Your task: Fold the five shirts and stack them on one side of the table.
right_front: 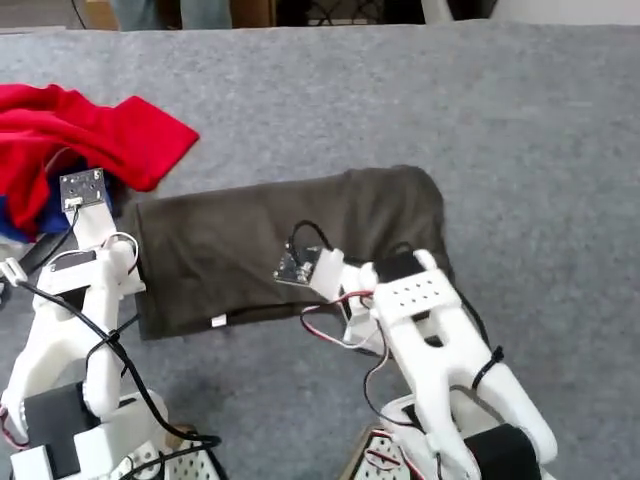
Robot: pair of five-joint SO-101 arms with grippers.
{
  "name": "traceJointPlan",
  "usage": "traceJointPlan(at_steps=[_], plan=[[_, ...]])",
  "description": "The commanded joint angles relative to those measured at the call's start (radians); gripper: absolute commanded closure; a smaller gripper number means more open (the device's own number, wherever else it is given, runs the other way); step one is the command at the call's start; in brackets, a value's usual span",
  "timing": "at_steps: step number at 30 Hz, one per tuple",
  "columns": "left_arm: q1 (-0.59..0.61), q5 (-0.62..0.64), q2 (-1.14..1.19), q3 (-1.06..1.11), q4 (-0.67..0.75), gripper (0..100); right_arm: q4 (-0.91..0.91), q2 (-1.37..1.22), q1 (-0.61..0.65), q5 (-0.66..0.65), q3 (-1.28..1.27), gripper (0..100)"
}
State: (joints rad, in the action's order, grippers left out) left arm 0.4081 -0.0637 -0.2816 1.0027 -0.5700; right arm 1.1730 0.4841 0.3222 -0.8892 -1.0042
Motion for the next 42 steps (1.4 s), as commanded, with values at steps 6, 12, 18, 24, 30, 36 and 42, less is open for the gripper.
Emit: traceJointPlan(at_steps=[6,12,18,24,30,36,42], plan=[[-0.002,-0.008,-0.012,-0.031,0.003,97,0.129,-0.002,-0.008,0.008,0.131,97.4],[-0.002,-0.008,-0.012,-0.031,0.003,97,0.126,-0.010,-0.005,0.006,0.122,97.0],[-0.002,-0.008,-0.012,-0.031,0.003,97,0.127,-0.010,0.072,0.006,0.120,96.9],[-0.002,-0.008,-0.012,-0.031,0.003,97,0.129,-0.010,0.104,0.006,0.120,96.6],[-0.002,-0.008,-0.012,-0.031,0.003,97,0.135,-0.004,0.100,0.002,0.108,86.1],[-0.002,-0.008,-0.012,-0.031,0.003,97,0.288,-0.001,0.086,-0.058,0.180,85.5],[-0.002,-0.008,-0.012,-0.031,0.003,97,0.333,-0.002,-0.091,-0.224,0.255,85.3]])
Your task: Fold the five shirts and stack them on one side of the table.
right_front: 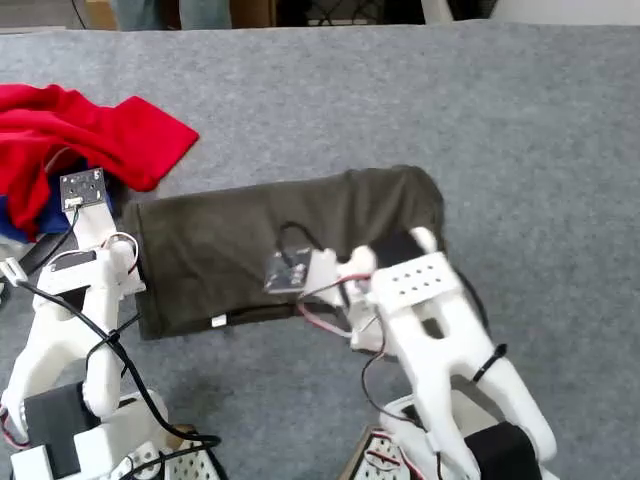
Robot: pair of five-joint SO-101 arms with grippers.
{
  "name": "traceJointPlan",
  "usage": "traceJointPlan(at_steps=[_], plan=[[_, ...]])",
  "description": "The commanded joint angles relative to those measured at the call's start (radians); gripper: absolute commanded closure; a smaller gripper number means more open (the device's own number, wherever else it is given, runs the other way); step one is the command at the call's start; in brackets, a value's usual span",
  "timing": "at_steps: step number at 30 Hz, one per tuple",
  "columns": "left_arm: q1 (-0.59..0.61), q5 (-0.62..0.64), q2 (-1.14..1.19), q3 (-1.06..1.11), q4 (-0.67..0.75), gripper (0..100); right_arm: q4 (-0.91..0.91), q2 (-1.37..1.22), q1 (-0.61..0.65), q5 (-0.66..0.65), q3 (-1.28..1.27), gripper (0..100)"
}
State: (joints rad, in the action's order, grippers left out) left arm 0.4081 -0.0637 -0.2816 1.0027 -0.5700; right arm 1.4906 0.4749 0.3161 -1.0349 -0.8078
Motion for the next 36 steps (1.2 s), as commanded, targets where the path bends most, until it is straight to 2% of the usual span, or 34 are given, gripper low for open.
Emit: traceJointPlan(at_steps=[1,7,15,22,27,32,36], plan=[[-0.002,-0.008,-0.012,-0.031,0.003,97,0.017,0.007,-0.112,-0.112,0.056,85.1],[-0.004,-0.008,-0.012,-0.031,0.003,97,-0.014,0.007,-0.161,-0.196,-0.048,81.0],[-0.004,-0.008,-0.012,-0.033,0.003,97,-0.195,0.004,-0.133,-0.204,-0.248,80.9],[-0.004,-0.008,-0.012,-0.033,0.003,97,-0.428,-0.002,-0.137,-0.204,-0.418,81.0],[-0.004,-0.008,-0.012,-0.031,0.003,97,-0.446,-0.001,-0.140,-0.204,-0.426,81.2],[-0.004,-0.008,-0.012,-0.031,0.003,97,-0.468,-0.001,-0.140,-0.204,-0.430,88.7],[-0.004,-0.008,-0.012,-0.031,0.003,97,-0.468,-0.001,-0.141,-0.203,-0.430,88.4]])
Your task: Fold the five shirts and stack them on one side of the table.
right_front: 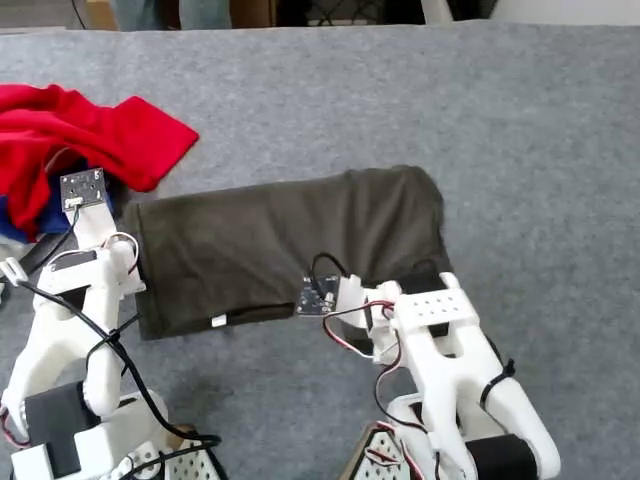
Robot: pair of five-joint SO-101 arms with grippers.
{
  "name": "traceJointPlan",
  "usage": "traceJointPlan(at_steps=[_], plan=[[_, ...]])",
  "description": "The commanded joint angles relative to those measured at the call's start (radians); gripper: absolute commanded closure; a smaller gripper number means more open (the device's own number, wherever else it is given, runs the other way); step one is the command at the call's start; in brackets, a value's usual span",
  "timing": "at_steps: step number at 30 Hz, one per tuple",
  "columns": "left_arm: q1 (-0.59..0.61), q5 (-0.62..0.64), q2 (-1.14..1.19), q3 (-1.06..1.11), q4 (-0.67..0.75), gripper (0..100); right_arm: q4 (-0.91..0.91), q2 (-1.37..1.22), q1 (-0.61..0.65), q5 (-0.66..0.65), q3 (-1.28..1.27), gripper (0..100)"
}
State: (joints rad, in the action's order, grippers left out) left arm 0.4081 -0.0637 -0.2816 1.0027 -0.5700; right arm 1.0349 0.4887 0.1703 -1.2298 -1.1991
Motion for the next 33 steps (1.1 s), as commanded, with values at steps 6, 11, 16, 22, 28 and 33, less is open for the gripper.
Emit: traceJointPlan(at_steps=[6,11,16,22,28,33], plan=[[-0.004,-0.008,-0.012,-0.031,0.003,97,-0.014,-0.015,0.005,-0.005,-0.039,91.7],[-0.004,-0.008,-0.012,-0.031,0.003,97,-0.014,-0.015,0.005,-0.005,-0.035,98.0],[-0.004,-0.008,-0.012,-0.031,0.003,97,0.014,-0.015,-0.057,-0.003,0.047,98.4],[-0.004,-0.008,-0.012,-0.031,0.003,97,0.212,-0.015,-0.097,-0.005,0.269,98.4],[-0.004,-0.008,-0.012,-0.031,0.003,97,0.255,-0.016,-0.092,-0.009,0.360,98.4],[-0.004,-0.009,-0.012,-0.031,0.003,97,0.249,-0.064,-0.057,-0.058,0.277,98.3]])
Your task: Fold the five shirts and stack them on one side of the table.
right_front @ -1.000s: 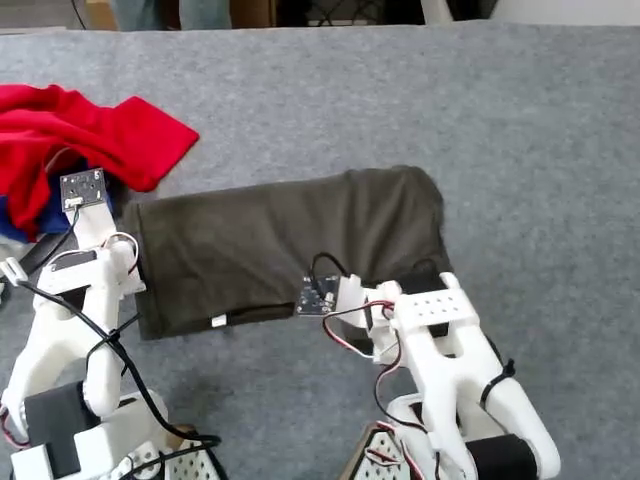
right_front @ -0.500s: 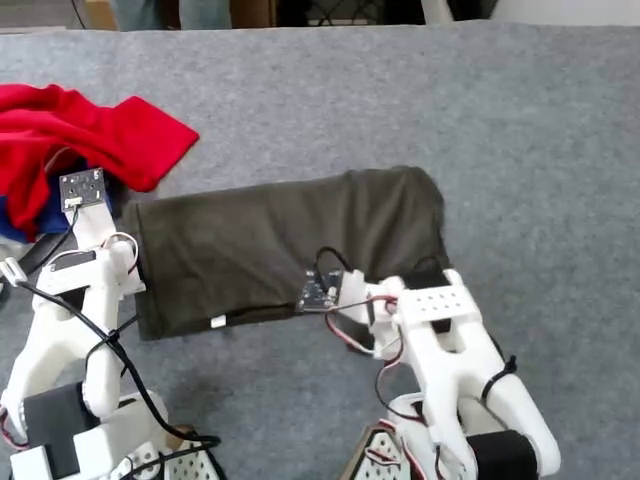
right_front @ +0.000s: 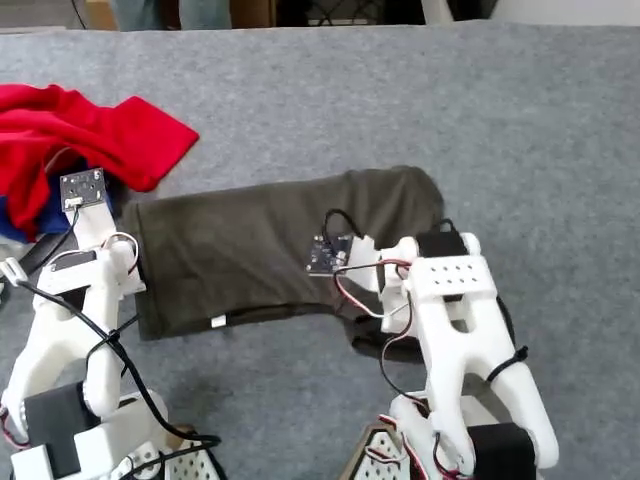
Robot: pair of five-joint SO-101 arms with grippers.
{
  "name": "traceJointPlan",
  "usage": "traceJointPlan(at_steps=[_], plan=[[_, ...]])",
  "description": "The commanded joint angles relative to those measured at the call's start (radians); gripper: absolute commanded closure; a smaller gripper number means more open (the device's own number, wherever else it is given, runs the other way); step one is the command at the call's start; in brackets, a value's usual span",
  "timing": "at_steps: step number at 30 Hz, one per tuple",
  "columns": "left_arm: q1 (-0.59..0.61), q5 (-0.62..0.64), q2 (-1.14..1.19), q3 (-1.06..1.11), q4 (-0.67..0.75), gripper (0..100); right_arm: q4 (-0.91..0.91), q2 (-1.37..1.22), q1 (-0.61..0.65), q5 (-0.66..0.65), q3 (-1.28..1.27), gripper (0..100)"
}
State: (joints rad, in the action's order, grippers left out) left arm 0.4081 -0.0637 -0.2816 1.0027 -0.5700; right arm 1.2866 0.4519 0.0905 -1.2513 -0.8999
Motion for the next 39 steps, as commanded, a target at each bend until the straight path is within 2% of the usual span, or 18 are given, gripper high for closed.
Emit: traceJointPlan(at_steps=[1,6,8,11,14,22,26,31,34,39], plan=[[-0.004,-0.009,-0.012,-0.031,0.003,97,-0.021,-0.044,0.040,-0.051,-0.058,97.9],[-0.004,-0.009,-0.012,-0.031,0.003,97,-0.123,-0.085,0.063,-0.055,-0.163,80.8],[-0.004,-0.009,-0.012,-0.031,0.003,97,-0.124,-0.087,0.064,-0.055,-0.168,78.7],[-0.004,-0.011,-0.012,-0.031,0.003,97,-0.137,-0.087,0.064,-0.058,-0.177,80.0],[-0.004,-0.011,-0.012,-0.031,0.003,97,-0.247,-0.090,0.094,-0.058,-0.260,80.5],[-0.004,-0.011,-0.012,-0.031,0.003,97,-0.292,-0.087,0.129,-0.054,-0.283,93.4],[-0.004,-0.011,-0.012,-0.031,0.003,97,-0.299,-0.087,0.121,-0.052,-0.282,97.9],[-0.004,-0.009,-0.012,-0.031,0.003,97,-0.313,-0.085,0.040,-0.032,-0.242,98.2],[-0.004,-0.009,-0.012,-0.031,0.003,97,-0.296,-0.087,0.017,-0.009,-0.189,98.2],[-0.004,-0.009,-0.012,-0.031,0.003,97,-0.064,-0.087,0.020,-0.008,0.036,98.3]])
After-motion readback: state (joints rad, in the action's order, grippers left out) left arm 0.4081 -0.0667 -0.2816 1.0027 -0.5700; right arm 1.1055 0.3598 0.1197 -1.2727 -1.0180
